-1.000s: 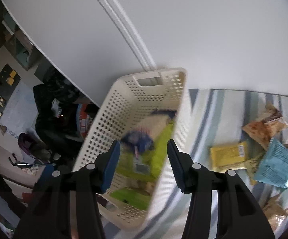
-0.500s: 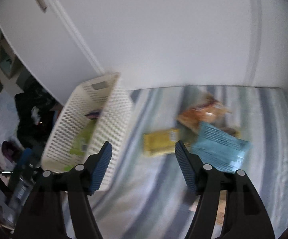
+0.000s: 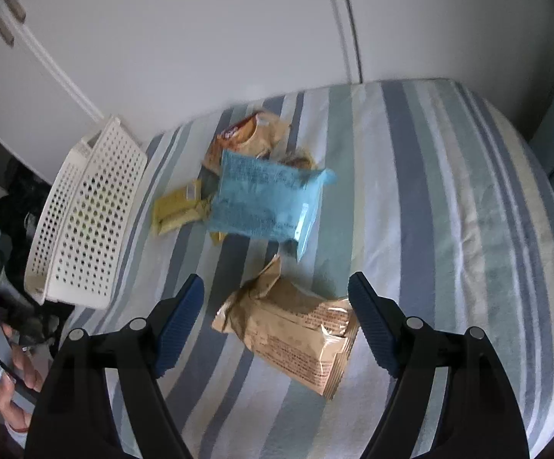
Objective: Organize snacks
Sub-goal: 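Move the right gripper to the tan paper bag and grasp it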
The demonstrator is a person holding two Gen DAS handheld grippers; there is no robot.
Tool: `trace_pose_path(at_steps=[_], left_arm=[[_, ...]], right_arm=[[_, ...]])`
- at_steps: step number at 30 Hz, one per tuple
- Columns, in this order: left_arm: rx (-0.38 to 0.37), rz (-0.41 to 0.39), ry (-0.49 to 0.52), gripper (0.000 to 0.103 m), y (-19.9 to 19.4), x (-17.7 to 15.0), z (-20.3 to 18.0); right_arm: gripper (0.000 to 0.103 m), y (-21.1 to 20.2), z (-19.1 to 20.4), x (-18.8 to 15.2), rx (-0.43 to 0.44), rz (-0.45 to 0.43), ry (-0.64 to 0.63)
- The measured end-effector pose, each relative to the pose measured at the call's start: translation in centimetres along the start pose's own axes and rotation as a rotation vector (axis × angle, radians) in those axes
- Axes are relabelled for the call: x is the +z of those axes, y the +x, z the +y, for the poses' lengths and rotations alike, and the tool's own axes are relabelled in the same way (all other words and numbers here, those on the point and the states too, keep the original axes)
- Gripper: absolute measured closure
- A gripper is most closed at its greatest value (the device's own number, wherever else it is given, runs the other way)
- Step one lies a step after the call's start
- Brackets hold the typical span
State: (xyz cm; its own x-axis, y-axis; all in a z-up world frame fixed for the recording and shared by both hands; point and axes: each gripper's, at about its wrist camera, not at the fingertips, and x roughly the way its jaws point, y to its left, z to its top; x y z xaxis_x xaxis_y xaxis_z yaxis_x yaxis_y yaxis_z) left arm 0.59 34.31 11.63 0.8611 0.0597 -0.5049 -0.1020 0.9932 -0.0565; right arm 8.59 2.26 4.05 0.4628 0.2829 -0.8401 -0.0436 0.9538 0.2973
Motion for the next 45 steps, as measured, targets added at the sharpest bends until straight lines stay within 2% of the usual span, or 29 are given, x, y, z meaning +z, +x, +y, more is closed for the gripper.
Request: trace_pose_path(at_steps=[4,7,13,19,27,32,37,40,45], left_arm=[[-0.035,0.005,0.043,0.002,-0.1,-0.3,-1.7],[-0.047,0.002,0.085,0.002,-0.3,-0.5,-2.8],[-0.062,0.004,0.135,0.002,-0.3,-0.8,-4.2],[-0.059,0.016,0.141,0.002,-0.1,-0.9,-4.2],[-0.053,0.024,0.165,0.002,0.1,-1.1,-4.6],[-0.056,0.030,0.172,0.002,0.3,-1.2,-4.8],[-0.065,0.055,0.156,0.002,0.8,-1.3,-4.8],[-0.081,0.073,0.152,0.002,1.0,-1.3,-5.1],[-0.116,0.103,0.167,0.002,1.4,-1.5,-6.5]], right_arm=[[0.025,1.3,1.4,-0.2,0.024,0.019,-0.099],[0.014,2.4,3.0,-0.4,0.071,0.026,-0.233],[0.014,4.9,3.9,-0.9,0.089,0.114,-0.374],[0.014,5.0,3.4,-2.0,0.080,0.144,-0.441],[0.014,4.9,3.1,-3.0,-0.003,0.167,-0.542],[0.016,5.9,2.0,-2.8,-0.060,0.177,-0.512],[0.033,5.7,0.2,-2.0,-0.038,0.153,-0.415],[0.044,5.6,-0.5,-1.9,-0.073,0.143,-0.386],[0.049,4.7,-2.6,-1.6,-0.134,0.099,-0.258]])
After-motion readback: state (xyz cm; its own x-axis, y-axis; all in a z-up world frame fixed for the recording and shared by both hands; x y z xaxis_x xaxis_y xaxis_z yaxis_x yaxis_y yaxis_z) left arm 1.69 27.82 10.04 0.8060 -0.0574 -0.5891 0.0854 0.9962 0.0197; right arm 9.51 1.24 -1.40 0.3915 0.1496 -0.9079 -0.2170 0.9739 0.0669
